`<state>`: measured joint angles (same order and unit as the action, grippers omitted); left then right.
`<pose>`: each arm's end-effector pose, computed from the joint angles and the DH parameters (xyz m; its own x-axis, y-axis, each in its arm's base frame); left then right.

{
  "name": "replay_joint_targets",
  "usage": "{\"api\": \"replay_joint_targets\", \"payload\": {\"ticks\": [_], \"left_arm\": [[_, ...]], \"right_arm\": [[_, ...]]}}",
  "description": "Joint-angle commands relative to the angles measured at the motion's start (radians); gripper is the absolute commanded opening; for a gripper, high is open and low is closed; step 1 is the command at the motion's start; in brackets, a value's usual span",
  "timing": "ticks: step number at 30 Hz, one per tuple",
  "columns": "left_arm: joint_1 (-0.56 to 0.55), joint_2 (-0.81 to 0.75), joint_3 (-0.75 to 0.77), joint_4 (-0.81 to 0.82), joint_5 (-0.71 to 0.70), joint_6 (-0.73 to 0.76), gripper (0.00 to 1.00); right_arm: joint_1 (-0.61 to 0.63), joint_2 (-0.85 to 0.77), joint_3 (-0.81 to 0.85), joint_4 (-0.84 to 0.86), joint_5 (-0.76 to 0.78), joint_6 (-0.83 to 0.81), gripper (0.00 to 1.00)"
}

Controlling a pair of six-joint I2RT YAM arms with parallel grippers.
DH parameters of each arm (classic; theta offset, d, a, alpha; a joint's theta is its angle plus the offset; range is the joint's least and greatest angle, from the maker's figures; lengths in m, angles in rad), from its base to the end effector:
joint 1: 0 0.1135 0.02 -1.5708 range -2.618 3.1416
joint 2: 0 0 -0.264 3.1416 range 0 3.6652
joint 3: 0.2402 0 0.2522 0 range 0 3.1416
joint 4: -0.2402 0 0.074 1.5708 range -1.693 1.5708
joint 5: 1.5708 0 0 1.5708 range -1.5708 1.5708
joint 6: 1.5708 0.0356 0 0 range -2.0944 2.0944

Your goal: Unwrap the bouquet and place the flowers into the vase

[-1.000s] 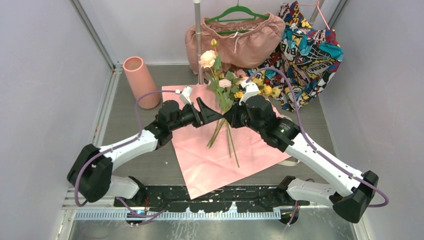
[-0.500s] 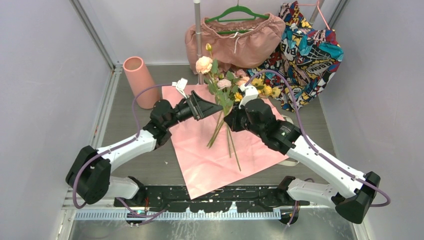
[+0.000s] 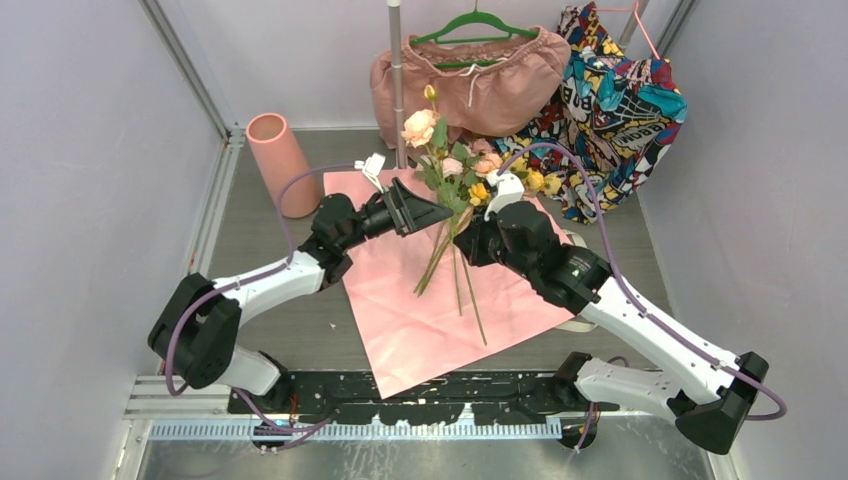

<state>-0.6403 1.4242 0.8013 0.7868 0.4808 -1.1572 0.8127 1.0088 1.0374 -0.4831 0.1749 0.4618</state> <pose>0.2464 -0.2041 0.2977 -0.7675 -0.4406 -0.4656 0.4798 0.0869 -0.8731 0.1561 0.1558 0.3560 -0.5409 0.0669 -0.8384 -0.4094 0.8498 0.3319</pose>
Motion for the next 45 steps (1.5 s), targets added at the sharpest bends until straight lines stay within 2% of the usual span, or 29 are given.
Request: {"api": "replay_joint_targets", "payload": {"ticks": [1, 11, 16, 22, 24, 26, 27, 32, 33, 35, 36, 37, 39, 41, 45], "left_arm": [[0.003, 0.027, 0.036, 0.099, 0.016, -0.017, 0.81], [-0.001, 0.107, 0.163, 0.127, 0.018, -0.059, 0.70], [-0.003, 0.112, 0.166, 0.148, 0.026, -0.064, 0.47], [-0.002, 0.077, 0.125, 0.116, 0.027, -0.036, 0.42], [-0.003, 0.069, 0.114, 0.104, 0.028, -0.023, 0.28], [-0.002, 0.071, 0.109, 0.094, 0.029, -0.016, 0.06], [-0.003, 0.072, 0.107, 0.095, 0.030, -0.018, 0.01], [-0.003, 0.058, 0.128, 0.036, 0.022, 0.024, 0.00], [-0.001, 0.041, 0.148, -0.024, 0.018, 0.066, 0.00], [0.002, -0.009, 0.211, -0.219, -0.008, 0.198, 0.00], [0.001, -0.040, 0.249, -0.338, -0.035, 0.291, 0.00], [0.002, -0.071, 0.288, -0.454, -0.078, 0.371, 0.00], [0.001, -0.141, 0.356, -0.614, -0.181, 0.524, 0.00], [0.003, -0.186, 0.430, -0.763, -0.280, 0.667, 0.00], [0.008, -0.247, 0.580, -0.971, -0.493, 0.854, 0.00]], "right_arm": [[0.007, -0.033, -0.004, 0.041, 0.005, -0.002, 0.01], [0.013, -0.032, -0.012, 0.050, -0.007, 0.008, 0.01], [0.014, -0.038, -0.019, 0.056, -0.004, 0.011, 0.00], [0.014, -0.035, -0.014, 0.051, 0.002, 0.006, 0.01], [0.014, -0.033, -0.014, 0.055, -0.002, 0.008, 0.01], [0.013, -0.032, -0.015, 0.059, -0.006, 0.010, 0.01], [0.014, -0.032, -0.015, 0.061, -0.008, 0.011, 0.01], [0.014, -0.037, -0.014, 0.063, -0.006, 0.012, 0.02], [0.013, -0.042, -0.015, 0.063, 0.002, 0.011, 0.11], [0.014, -0.069, -0.022, 0.067, 0.020, 0.009, 0.47], [0.015, -0.085, -0.028, 0.070, 0.034, 0.009, 0.61], [0.014, -0.105, -0.035, 0.071, 0.047, 0.008, 0.70], [0.014, -0.146, -0.054, 0.070, 0.078, 0.006, 0.78], [0.014, -0.189, -0.073, 0.067, 0.102, 0.001, 0.81], [0.013, -0.217, -0.091, 0.034, 0.152, -0.018, 0.83]]}}
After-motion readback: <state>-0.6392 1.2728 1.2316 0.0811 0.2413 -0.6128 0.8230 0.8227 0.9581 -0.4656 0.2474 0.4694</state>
